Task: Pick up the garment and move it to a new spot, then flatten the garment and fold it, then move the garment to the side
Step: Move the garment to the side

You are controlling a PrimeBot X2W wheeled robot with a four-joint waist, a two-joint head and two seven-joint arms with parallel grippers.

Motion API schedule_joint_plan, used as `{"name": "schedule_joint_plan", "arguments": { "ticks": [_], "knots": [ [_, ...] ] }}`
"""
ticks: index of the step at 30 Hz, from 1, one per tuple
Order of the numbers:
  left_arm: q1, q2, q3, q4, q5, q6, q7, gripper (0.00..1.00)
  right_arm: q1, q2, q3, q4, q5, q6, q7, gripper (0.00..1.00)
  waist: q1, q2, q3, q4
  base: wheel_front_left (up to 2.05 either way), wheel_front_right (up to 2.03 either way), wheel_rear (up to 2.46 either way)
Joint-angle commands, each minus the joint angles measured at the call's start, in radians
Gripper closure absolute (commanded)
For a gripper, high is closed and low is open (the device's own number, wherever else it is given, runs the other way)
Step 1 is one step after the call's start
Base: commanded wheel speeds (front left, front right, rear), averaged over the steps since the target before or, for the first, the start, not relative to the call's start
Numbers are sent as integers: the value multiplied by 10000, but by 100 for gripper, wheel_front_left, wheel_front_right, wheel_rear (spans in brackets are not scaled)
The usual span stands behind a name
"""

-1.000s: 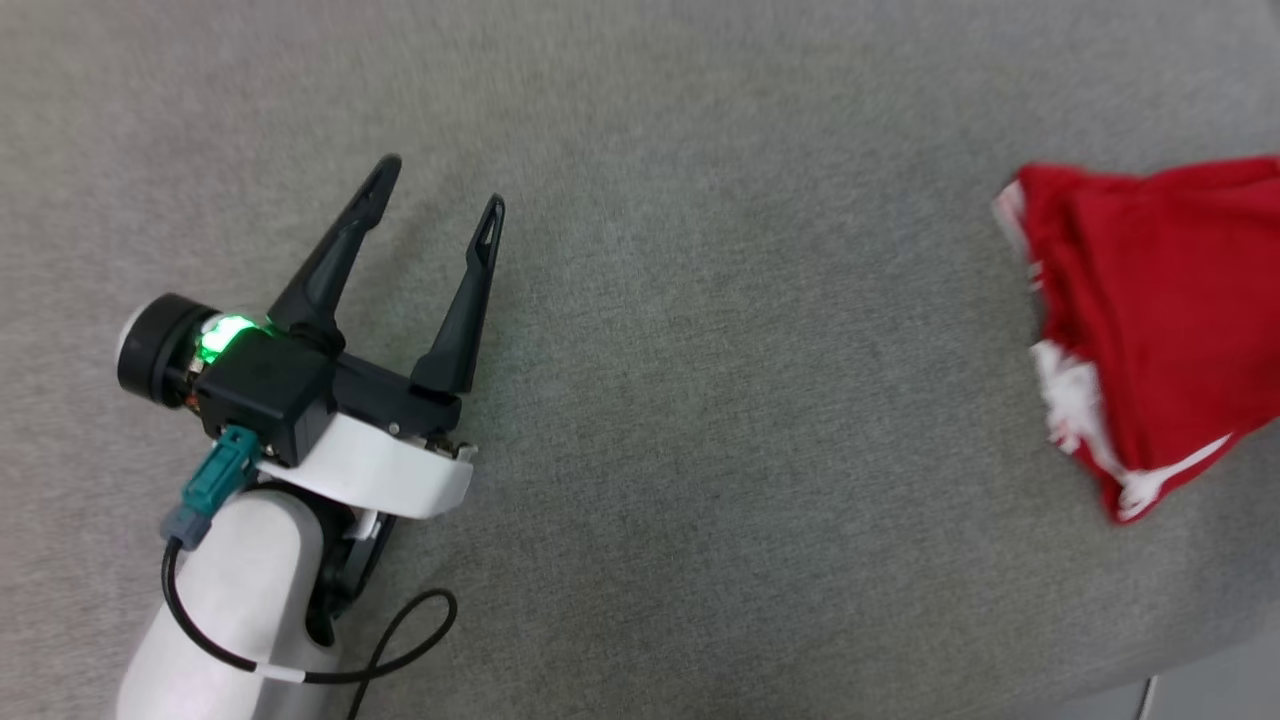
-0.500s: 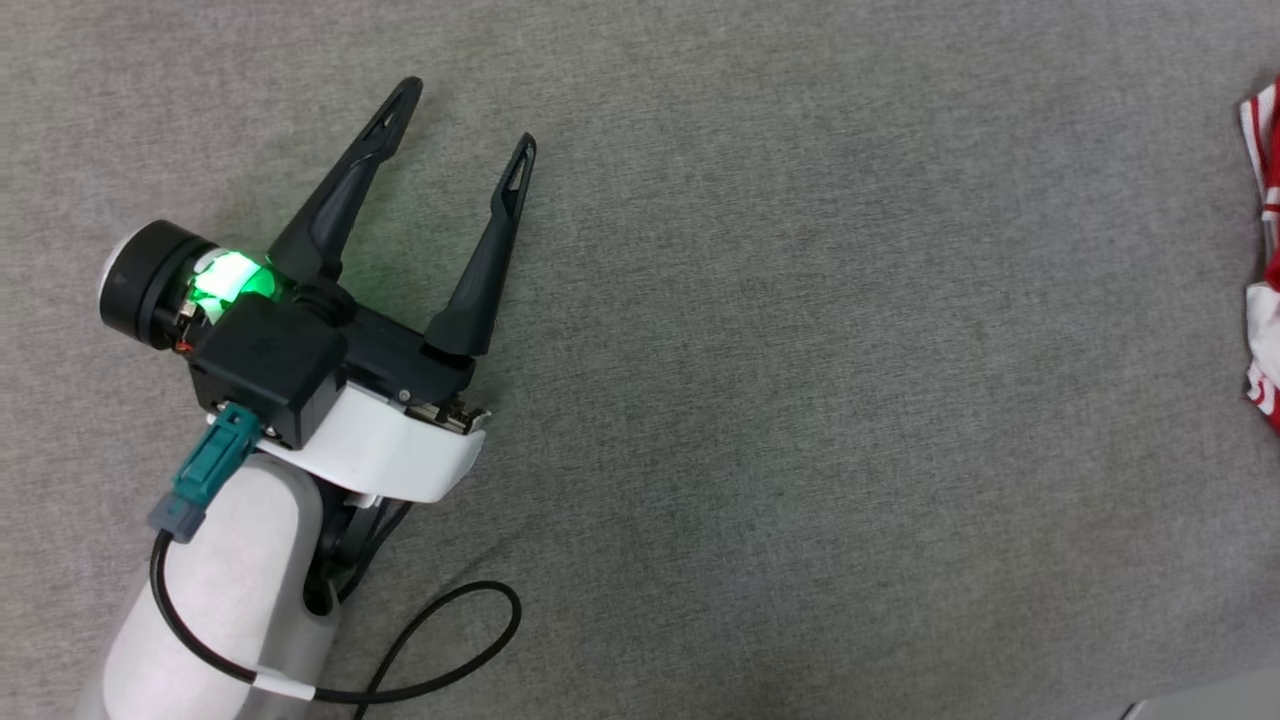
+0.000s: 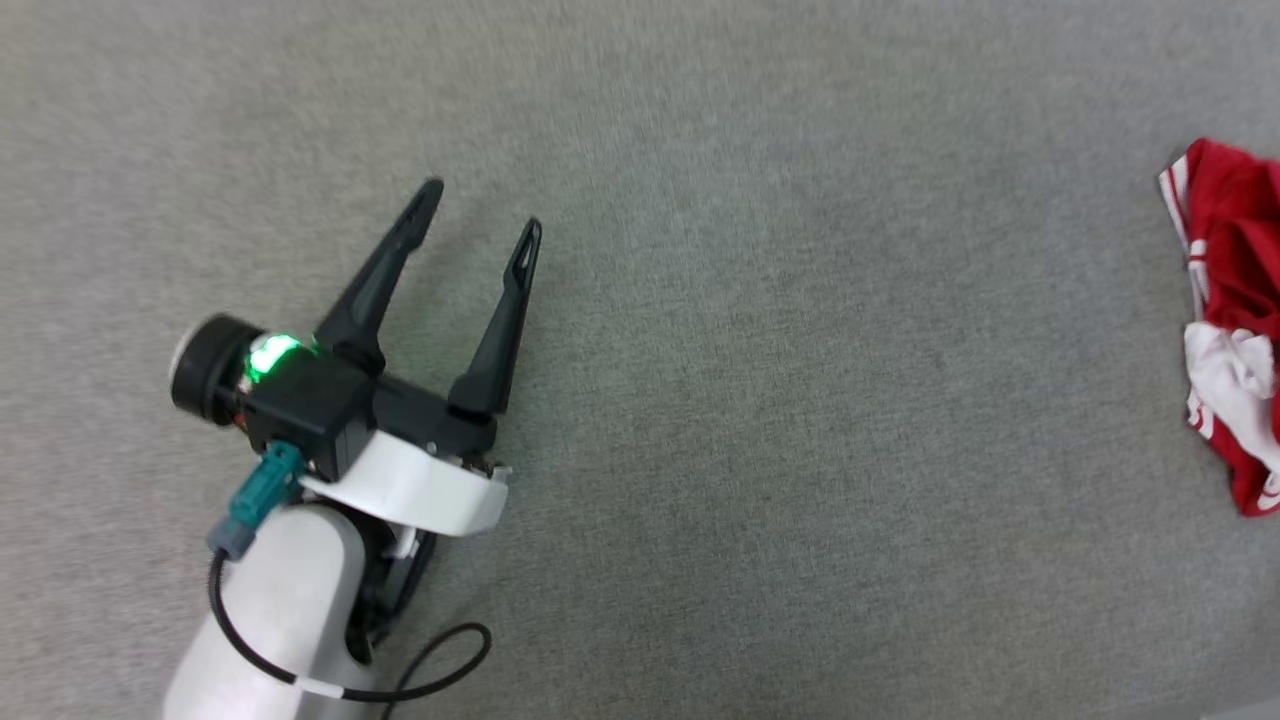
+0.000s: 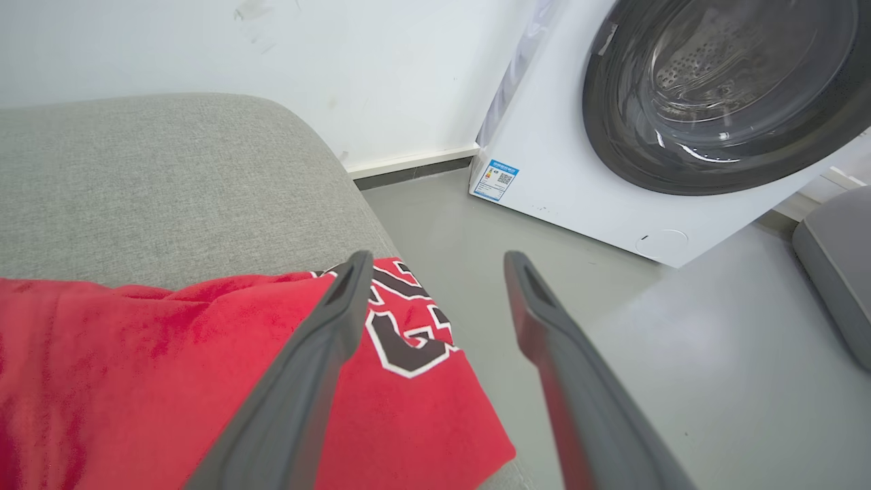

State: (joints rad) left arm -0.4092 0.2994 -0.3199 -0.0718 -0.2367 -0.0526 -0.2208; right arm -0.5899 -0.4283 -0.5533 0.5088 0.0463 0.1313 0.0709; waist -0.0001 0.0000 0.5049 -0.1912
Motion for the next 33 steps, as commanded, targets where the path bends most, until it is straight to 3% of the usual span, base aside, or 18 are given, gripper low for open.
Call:
{"name": "schedule_joint_plan", "arguments": {
  "ticks": [1,8,15,25,33],
  "knots": [
    [304,-120,-16,134,-102,93,-90,0,331,-9,106,60,134,-12,-230,0,1,0,-872,290,0,0,0],
    [1519,-481,157,820,-474,537,-293,0,1752,262,880,1,913,-12,-1164,0,1,0,-2521,793,0,0,0],
    [2655,-643,414,1365,-726,960,-380,0,3316,1052,1614,-631,1370,-10,-1490,0,1,0,-3788,1241,0,0,0],
    [3755,-693,535,1861,-855,1394,-392,0,5332,2840,2701,-2918,1450,-10,-1222,0,1,0,-5066,2010,0,0,0],
    [3985,-448,749,1846,-945,1587,-357,0,6455,3640,4184,-5331,1409,-10,-713,0,1,0,-5310,2466,0,0,0]
  ]
}}
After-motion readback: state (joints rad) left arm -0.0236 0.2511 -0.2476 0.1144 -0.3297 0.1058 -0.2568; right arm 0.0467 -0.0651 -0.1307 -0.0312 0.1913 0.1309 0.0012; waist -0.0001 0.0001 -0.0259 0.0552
